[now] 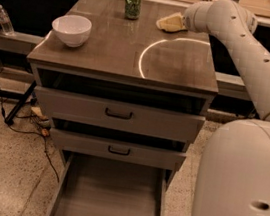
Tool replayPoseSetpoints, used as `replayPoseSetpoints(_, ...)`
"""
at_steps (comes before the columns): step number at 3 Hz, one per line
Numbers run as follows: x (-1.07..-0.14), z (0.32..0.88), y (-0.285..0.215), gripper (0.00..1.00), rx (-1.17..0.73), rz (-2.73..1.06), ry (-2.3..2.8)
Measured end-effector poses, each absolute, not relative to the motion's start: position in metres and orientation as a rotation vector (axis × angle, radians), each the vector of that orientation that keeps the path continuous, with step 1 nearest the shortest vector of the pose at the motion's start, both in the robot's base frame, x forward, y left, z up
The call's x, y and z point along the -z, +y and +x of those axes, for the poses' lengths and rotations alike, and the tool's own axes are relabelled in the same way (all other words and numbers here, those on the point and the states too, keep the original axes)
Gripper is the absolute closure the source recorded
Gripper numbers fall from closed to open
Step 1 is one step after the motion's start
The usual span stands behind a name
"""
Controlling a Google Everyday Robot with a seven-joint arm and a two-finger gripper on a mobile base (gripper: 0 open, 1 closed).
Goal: Place sponge into bottom drawer
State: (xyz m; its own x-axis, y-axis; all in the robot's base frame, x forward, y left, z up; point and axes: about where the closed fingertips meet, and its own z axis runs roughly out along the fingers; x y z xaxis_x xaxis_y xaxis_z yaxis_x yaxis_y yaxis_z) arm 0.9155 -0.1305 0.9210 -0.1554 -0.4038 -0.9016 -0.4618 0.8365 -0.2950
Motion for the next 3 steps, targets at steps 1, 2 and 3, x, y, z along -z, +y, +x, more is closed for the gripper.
replayPoseSetpoints(1,-0.907,0.944,-0.125,0.0,-0.064,-0.606,1.763)
replayPoseSetpoints(2,-0.893,0.967,-0.122,0.0,-0.063,-0.563,1.763)
replayPoseSetpoints(3,-0.874,0.986,-0.124,0.0,-0.051,-0.515,1.78)
